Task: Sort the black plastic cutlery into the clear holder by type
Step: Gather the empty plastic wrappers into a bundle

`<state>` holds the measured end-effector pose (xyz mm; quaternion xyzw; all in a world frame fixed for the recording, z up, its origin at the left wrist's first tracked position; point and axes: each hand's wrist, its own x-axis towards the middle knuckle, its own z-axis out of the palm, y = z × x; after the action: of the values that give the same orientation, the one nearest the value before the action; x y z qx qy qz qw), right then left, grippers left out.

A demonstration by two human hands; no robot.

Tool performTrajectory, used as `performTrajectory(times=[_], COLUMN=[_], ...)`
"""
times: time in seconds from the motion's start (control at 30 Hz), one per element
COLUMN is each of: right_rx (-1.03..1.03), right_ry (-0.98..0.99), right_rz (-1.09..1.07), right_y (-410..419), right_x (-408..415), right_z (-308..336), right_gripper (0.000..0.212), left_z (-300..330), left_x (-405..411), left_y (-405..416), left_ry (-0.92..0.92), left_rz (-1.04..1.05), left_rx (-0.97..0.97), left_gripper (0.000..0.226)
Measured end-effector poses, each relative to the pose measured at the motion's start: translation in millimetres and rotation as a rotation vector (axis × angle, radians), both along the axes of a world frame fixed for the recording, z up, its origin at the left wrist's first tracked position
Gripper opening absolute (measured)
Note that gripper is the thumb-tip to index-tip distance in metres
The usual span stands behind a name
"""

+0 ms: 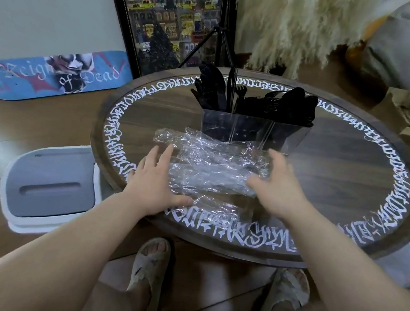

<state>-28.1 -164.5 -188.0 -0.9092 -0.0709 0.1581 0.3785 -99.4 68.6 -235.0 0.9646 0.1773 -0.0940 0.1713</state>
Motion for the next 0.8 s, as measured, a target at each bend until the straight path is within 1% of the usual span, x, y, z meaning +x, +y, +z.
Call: performTrajectory(times=[0.1, 0.23, 0.33, 0.4, 0.47, 0.57, 0.7, 0.77, 0.8], right_rx=[-0.01, -0.048, -0.073, -0.108, -0.134, -0.19, -0.528, -0.603, -0.631], right_ry=[0.05, 0.05, -0.002, 0.025, 0.05, -0.043, -0.303, -0.412, -0.43], right_rz=[0.107, 0.197, 0.177, 0.227, 0.296, 0.321, 0.296, 0.368, 0.416], right_y=[17.1, 24.7, 11.9, 8.4, 12.8, 21.0, 20.9, 25.6, 30.0], right_x=[-8.1, -5.5, -0.2, -1.9, -7.6, -10.0, -8.5, -6.0, -3.1], right_z=[-12.0, -13.0, -13.7, -14.1, -17.7, -21.4, -4.6, 2.3, 1.8], right_gripper=[0.092, 0.1, 0.113, 0.123, 0.127, 0.128, 0.133, 0.134, 0.135], left_z=[0.5, 2.9, 4.7, 6.1, 7.7, 11.8, 22.6, 28.7, 30.5], left_x=[0.9, 3.1, 2.7, 2.0, 1.9, 2.4, 4.6, 12.0, 16.8], left_y=[-8.2, -16.0, -12.9, -10.7, -12.6, -19.6, -12.8, -0.6, 5.8], left_ry=[-0.078, -0.198, -0.225, -0.228, -0.217, -0.217, -0.257, -0.292, -0.293], left_rz=[-0.008, 0.027, 0.074, 0.081, 0.066, 0.048, 0.101, 0.166, 0.187], left_rx=[-0.037, -0.142, -0.199, -0.205, -0.205, -0.218, -0.304, -0.309, -0.294], left_gripper=[0.129, 0.129, 0.129, 0.129, 0.128, 0.126, 0.122, 0.113, 0.11])
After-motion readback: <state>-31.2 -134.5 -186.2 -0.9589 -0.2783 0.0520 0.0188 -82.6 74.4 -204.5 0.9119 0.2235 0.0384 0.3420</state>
